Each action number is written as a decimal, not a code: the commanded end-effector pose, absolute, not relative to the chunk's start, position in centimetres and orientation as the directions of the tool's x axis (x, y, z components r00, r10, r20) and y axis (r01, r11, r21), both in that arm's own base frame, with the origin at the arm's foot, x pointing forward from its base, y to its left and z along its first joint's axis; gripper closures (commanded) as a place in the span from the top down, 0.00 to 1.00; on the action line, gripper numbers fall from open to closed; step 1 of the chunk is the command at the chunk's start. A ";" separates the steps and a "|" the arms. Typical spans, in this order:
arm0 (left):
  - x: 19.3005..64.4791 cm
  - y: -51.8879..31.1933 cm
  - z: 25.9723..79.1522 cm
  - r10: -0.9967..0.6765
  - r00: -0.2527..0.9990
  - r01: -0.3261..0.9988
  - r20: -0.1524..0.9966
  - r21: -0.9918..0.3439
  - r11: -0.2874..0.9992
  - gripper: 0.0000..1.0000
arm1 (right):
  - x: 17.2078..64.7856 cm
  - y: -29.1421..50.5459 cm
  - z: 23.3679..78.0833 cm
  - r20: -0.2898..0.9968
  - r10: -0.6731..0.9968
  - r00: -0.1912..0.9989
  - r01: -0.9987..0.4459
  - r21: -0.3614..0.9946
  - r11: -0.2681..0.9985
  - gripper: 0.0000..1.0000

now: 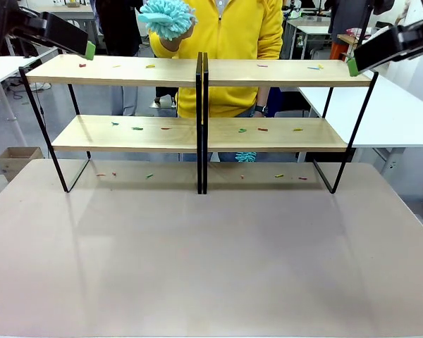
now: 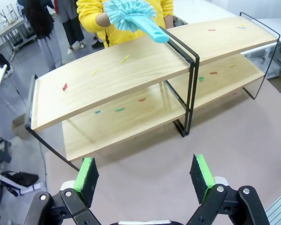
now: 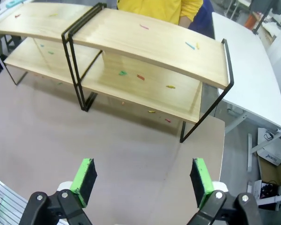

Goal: Clean the shelves.
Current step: Pick up the Duster when the human hands it over.

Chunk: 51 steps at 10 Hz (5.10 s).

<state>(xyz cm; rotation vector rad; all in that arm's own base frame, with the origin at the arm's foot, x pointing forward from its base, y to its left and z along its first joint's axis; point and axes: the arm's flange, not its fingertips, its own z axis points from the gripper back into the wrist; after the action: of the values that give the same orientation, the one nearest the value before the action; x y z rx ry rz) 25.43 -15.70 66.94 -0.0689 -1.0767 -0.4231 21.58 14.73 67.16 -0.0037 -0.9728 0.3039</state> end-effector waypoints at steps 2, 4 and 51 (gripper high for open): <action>25.4 -15.7 66.9 -0.303 0.402 0.370 0.864 0.150 0.917 1.00 | 21.9 17.0 67.7 0.841 0.224 0.493 -0.262 -0.102 0.960 1.00; 25.4 -15.7 66.9 -0.303 0.402 0.370 0.864 0.150 0.917 1.00 | 21.9 18.0 68.0 0.843 0.229 0.486 -0.270 -0.104 0.957 1.00; 56.8 -14.1 65.1 0.259 0.936 0.139 0.238 -0.927 0.348 0.43 | 21.5 18.4 68.4 0.842 0.268 0.468 -0.281 -0.146 0.949 1.00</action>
<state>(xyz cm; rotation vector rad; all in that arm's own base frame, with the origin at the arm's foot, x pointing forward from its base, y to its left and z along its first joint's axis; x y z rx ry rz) 57.14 -14.12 65.25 -1.2227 -0.3369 0.1366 21.54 18.47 68.41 0.0129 -1.0286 0.3419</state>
